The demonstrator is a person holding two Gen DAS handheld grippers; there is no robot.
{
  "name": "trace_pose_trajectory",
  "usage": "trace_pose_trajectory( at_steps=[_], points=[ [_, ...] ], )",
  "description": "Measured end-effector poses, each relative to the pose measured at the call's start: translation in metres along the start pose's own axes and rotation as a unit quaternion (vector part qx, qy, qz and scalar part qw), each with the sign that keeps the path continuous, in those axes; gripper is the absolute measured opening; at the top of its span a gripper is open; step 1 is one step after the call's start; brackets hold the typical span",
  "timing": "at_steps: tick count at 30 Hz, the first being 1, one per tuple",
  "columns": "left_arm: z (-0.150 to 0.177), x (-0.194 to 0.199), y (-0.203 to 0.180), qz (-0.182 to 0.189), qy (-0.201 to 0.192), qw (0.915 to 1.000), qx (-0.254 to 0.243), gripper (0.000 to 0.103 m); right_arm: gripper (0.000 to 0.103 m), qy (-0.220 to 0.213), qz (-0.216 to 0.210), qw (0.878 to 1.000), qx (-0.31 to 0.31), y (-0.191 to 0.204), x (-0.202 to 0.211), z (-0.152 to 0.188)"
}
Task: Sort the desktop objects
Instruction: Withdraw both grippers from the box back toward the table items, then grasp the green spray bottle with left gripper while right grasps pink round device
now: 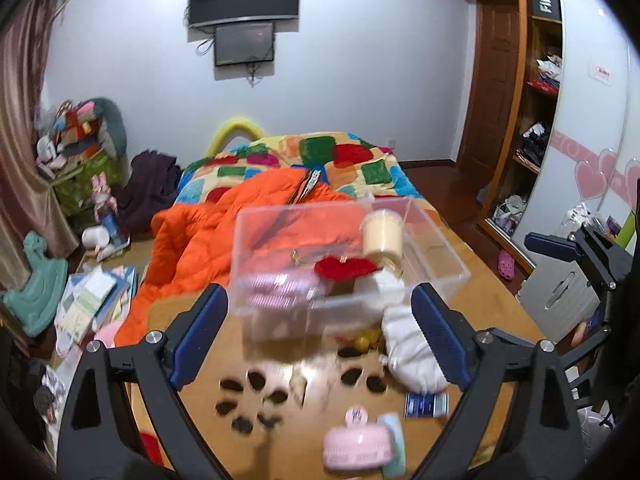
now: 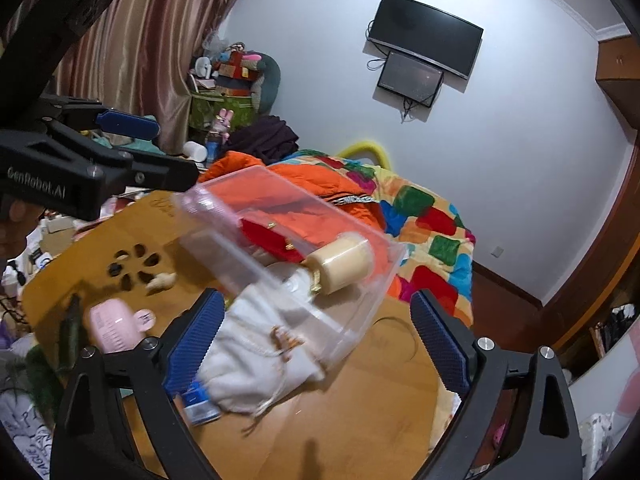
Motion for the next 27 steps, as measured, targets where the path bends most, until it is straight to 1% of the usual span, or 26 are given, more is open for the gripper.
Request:
trace_pose_trajectory(
  at_steps=[4, 8, 12, 14, 17, 20, 23, 27],
  points=[
    [0.026, 0.012, 0.019, -0.006, 0.014, 0.9997, 0.021, 0.094, 0.093, -0.007, -0.022, 1.0, -0.007, 0.022, 0.008, 0.008],
    [0.061, 0.025, 0.032, -0.026, 0.022, 0.9992, 0.022, 0.094, 0.093, -0.01, -0.049, 0.999, -0.015, 0.045, 0.01, 0.013],
    [0.091, 0.037, 0.037, -0.033, 0.025, 0.999, 0.017, 0.094, 0.093, -0.007, -0.073, 0.997, -0.022, 0.064, 0.005, 0.019],
    [0.109, 0.044, 0.039, -0.025, 0.027, 0.9992, 0.014, 0.094, 0.093, -0.007, -0.084, 0.996, -0.025, 0.074, 0.003, 0.022],
    [0.131, 0.052, 0.041, -0.01, 0.034, 0.9993, 0.012, 0.094, 0.093, -0.004, -0.089, 0.996, -0.017, 0.085, -0.001, 0.024],
    [0.153, 0.054, 0.044, -0.002, 0.047, 0.9986, 0.025, 0.095, 0.093, -0.006, -0.1, 0.995, -0.015, 0.092, -0.004, 0.023],
    [0.169, 0.052, 0.048, 0.004, 0.061, 0.9972, 0.043, 0.095, 0.093, -0.003, -0.122, 0.992, -0.016, 0.098, -0.013, 0.022],
    [0.181, 0.045, 0.049, 0.016, 0.075, 0.995, 0.064, 0.095, 0.093, 0.013, -0.147, 0.989, -0.002, 0.11, -0.027, 0.016]
  ],
)
Point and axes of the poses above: each gripper's, at about its wrist camera, not at the fingertips, and x roughly against the way its jaws point, y to its left, z to its underside, the point moved 3 cm from there along -x, roughly the way its jaws point, and after that the axes turned 14 degrees about x, right-handed, at the moved point
